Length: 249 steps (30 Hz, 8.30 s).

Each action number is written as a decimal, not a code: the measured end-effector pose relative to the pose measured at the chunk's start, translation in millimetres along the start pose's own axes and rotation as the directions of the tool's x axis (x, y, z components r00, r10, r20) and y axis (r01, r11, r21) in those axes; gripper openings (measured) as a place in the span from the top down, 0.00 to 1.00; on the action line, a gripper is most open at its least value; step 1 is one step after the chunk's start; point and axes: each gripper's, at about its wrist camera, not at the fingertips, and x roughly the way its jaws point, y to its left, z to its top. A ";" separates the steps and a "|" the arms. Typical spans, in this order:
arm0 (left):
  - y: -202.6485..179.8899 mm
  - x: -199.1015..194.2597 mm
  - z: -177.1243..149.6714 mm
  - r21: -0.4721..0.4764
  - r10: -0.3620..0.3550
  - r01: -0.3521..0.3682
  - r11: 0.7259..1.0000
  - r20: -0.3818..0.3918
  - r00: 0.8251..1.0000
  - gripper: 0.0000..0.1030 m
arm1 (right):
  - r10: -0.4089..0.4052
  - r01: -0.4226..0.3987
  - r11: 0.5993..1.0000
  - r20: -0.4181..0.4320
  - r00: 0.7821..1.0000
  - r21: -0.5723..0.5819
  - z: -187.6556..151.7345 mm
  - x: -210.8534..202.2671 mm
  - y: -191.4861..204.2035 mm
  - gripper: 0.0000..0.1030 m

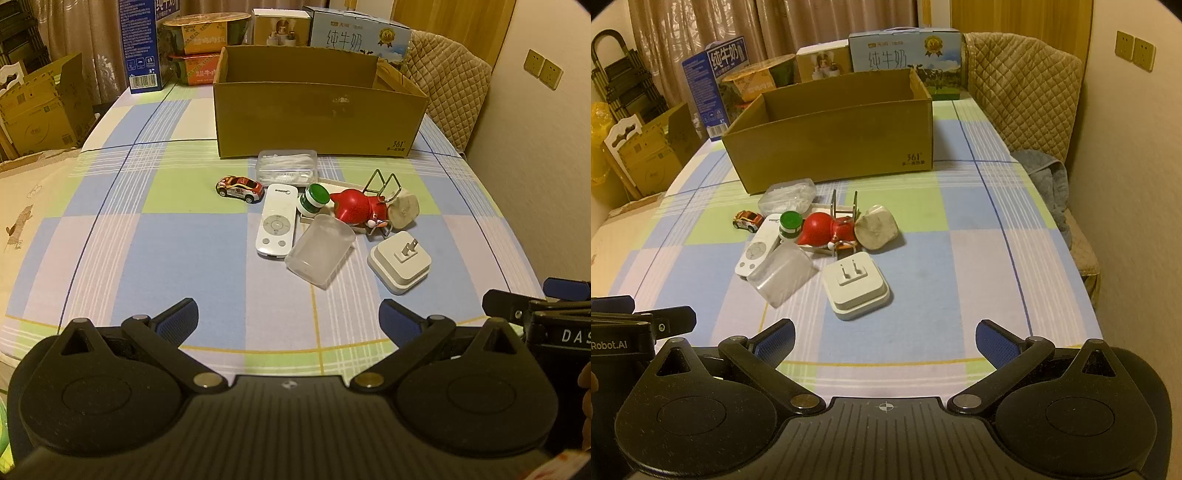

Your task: Organize rigid objects

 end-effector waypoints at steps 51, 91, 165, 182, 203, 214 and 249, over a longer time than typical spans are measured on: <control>1.5 0.8 2.6 -0.003 -0.028 0.028 1.000 -0.003 1.000 0.01 | 0.002 -0.002 1.000 0.001 1.000 0.002 -0.4 0.9 -1.7 0.02; 8.2 119.5 55.6 0.324 -0.147 0.193 0.926 -0.163 0.976 0.09 | 0.132 -0.154 0.956 -0.105 0.986 -0.248 18.8 140.9 8.5 0.20; 27.0 141.6 296.4 0.202 -0.117 0.096 0.975 0.093 0.989 0.54 | 0.142 -0.129 0.986 0.137 0.980 -0.102 288.4 164.0 2.5 0.41; 29.7 205.5 300.4 0.138 -0.115 0.107 0.985 0.056 0.992 0.41 | 0.115 -0.109 0.990 0.061 0.992 -0.086 286.2 227.7 -8.0 0.41; 40.6 183.5 291.1 0.137 -0.106 0.094 0.986 0.082 0.991 0.37 | 0.114 -0.110 0.992 0.062 0.992 -0.063 287.6 231.9 -10.7 0.40; 45.6 171.5 281.3 0.115 -0.112 0.101 0.988 0.094 0.989 0.36 | 0.151 -0.143 0.987 0.115 0.982 -0.070 290.6 226.8 -12.5 0.38; 58.6 -6.0 113.3 0.004 -0.058 0.058 0.998 0.195 0.979 0.18 | 0.113 -0.121 0.992 0.216 0.970 0.026 85.8 8.5 -22.9 0.27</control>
